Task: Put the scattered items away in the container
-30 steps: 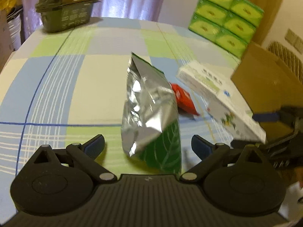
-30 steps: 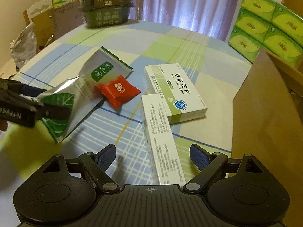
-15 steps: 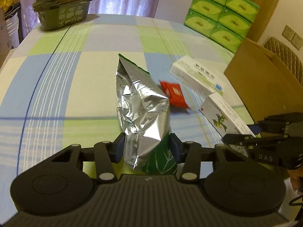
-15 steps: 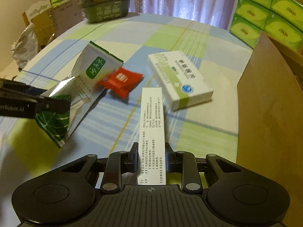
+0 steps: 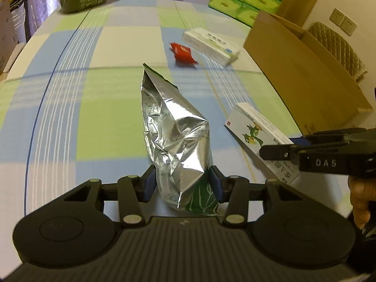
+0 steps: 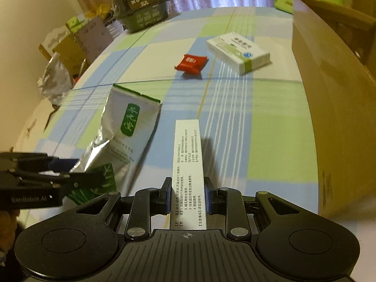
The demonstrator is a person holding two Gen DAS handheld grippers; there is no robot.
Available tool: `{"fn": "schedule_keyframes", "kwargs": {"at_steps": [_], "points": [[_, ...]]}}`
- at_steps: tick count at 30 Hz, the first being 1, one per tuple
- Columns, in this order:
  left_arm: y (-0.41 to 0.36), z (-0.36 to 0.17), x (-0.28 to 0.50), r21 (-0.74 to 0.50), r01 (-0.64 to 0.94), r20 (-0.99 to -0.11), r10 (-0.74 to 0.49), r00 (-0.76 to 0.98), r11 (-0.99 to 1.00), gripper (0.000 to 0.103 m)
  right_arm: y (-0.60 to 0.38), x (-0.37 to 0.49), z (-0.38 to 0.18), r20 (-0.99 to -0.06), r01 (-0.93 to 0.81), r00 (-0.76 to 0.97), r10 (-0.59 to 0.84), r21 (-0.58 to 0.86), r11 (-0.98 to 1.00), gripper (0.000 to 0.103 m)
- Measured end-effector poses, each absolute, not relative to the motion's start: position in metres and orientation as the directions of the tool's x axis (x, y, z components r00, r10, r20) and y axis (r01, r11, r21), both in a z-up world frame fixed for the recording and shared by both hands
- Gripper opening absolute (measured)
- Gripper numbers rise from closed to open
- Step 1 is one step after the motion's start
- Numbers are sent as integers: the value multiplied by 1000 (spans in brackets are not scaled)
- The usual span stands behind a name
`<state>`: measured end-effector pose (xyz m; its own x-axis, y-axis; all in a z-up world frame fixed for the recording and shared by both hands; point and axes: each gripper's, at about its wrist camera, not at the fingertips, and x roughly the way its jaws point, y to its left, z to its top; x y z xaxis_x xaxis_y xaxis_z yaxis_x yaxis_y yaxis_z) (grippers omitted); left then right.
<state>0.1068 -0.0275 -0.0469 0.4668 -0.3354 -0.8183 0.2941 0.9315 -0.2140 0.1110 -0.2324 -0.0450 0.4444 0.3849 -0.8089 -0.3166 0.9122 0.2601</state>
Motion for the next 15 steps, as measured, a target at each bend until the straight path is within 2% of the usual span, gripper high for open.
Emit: {"fn": "schedule_keyframes", "kwargs": {"at_steps": [5, 6, 7, 8, 12, 15], "points": [[-21, -44, 89, -158, 277, -826, -280, 489, 948, 45, -237, 94, -42, -807, -303, 480, 344, 215, 928, 30], [-19, -42, 87, -139, 272, -826, -263, 499, 952, 45, -237, 91, -41, -805, -305, 493, 330, 196, 932, 39], [-18, -40, 85, -125, 266, -825, -249, 508, 956, 46, -238, 89, -39, -802, -306, 508, 313, 172, 936, 63], [-17, -38, 83, -111, 261, -823, -236, 517, 959, 47, -238, 86, -38, -798, -308, 523, 300, 151, 939, 76], [-12, -30, 77, -53, 248, -814, -186, 550, 967, 52, -242, 76, -38, -790, -322, 538, 292, 128, 938, 76], [-14, -21, 70, -18, 253, -793, -168, 586, 967, 60, -246, 68, -37, -777, -326, 558, 291, 118, 938, 76]]}}
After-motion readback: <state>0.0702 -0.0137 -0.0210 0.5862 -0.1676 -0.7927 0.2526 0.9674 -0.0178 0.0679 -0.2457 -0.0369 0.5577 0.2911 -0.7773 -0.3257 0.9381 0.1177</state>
